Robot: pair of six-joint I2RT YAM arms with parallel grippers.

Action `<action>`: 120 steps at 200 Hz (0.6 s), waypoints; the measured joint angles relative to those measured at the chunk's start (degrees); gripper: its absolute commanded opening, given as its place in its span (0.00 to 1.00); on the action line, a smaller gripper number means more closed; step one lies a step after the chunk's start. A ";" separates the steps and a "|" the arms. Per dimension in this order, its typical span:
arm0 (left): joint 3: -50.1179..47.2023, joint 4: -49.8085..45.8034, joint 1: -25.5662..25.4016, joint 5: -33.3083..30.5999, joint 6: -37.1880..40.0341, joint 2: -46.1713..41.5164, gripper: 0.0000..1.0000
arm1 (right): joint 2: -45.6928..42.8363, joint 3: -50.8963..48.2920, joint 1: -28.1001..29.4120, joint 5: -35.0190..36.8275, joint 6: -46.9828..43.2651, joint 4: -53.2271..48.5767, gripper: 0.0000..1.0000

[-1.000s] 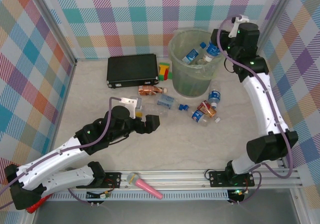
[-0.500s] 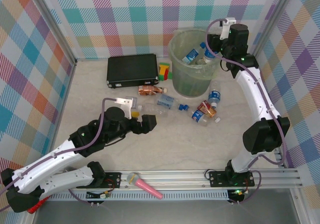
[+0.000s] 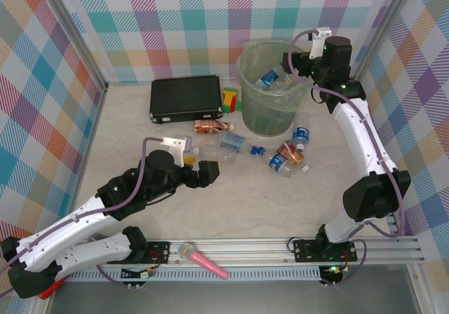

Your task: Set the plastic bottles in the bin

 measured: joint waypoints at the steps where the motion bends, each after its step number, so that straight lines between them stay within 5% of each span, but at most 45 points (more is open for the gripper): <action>1: 0.00 0.00 0.00 0.00 0.00 0.00 1.00 | -0.04 0.00 0.00 0.00 0.07 -0.04 0.99; 55: 0.00 0.02 0.00 -0.42 -0.50 1.20 1.00 | -7.72 -2.62 1.90 -0.59 6.14 -4.15 0.99; 120: -0.31 0.02 0.00 -4.46 -3.23 4.76 1.00 | -25.14 -24.09 6.27 -2.93 16.31 -6.21 0.99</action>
